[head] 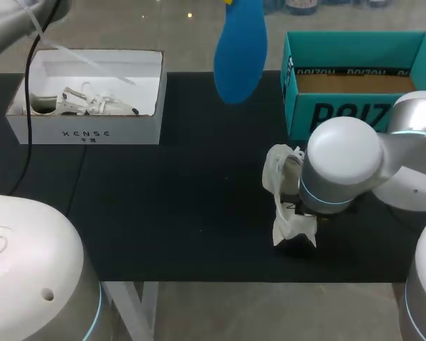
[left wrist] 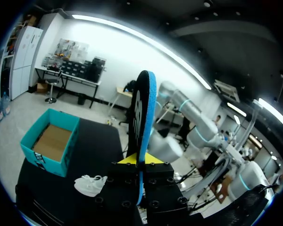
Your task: Take the shoe out of the shoebox, open the shoe tongue, remove and reinsert the insole, then place the shoe into the shoebox
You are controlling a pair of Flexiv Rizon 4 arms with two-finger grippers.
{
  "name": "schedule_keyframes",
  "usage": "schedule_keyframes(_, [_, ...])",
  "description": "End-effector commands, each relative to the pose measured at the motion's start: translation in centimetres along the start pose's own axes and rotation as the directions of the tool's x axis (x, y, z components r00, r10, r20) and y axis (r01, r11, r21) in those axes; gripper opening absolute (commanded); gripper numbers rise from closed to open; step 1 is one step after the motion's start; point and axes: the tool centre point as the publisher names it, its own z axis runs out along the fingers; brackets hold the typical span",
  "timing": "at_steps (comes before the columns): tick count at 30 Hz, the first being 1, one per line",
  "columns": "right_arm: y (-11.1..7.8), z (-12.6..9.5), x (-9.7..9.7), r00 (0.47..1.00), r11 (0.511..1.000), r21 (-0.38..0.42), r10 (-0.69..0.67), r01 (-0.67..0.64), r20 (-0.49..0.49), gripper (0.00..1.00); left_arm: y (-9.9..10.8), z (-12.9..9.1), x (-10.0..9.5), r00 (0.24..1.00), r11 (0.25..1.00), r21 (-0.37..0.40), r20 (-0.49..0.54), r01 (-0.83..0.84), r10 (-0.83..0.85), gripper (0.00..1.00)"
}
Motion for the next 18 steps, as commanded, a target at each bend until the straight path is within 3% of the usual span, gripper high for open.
schedule_keyframes(1, [0.3,-2.4,-0.9,1.0,1.0,-0.02,0.008,-0.008,0.015,1.0,0.0,0.0,0.0,1.0,1.0,-0.002,0.001,0.001,-0.001,0.0])
schedule_keyframes(8, [2.9,-5.4,-3.5,0.998,0.996,-0.067,0.055,-0.054,0.017,1.0,0.0,0.0,0.0,1.0,1.0,-0.002,0.001,0.001,-0.001,0.0])
schedule_keyframes(12, [4.9,-7.1,-5.1,0.997,0.997,-0.04,0.067,-0.068,-0.029,1.0,0.0,0.0,0.0,1.0,1.0,-0.002,0.001,0.001,-0.001,0.0])
schedule_keyframes(14, [6.0,-7.7,-5.7,0.995,0.998,0.027,0.061,-0.06,-0.078,1.0,0.0,0.0,0.0,1.0,1.0,-0.002,0.001,0.001,-0.001,0.0])
schedule_keyframes(18, [6.0,-7.7,-5.7,0.995,0.998,0.027,0.061,-0.06,-0.078,1.0,0.0,0.0,0.0,1.0,1.0,-0.002,0.001,0.001,-0.001,0.0])
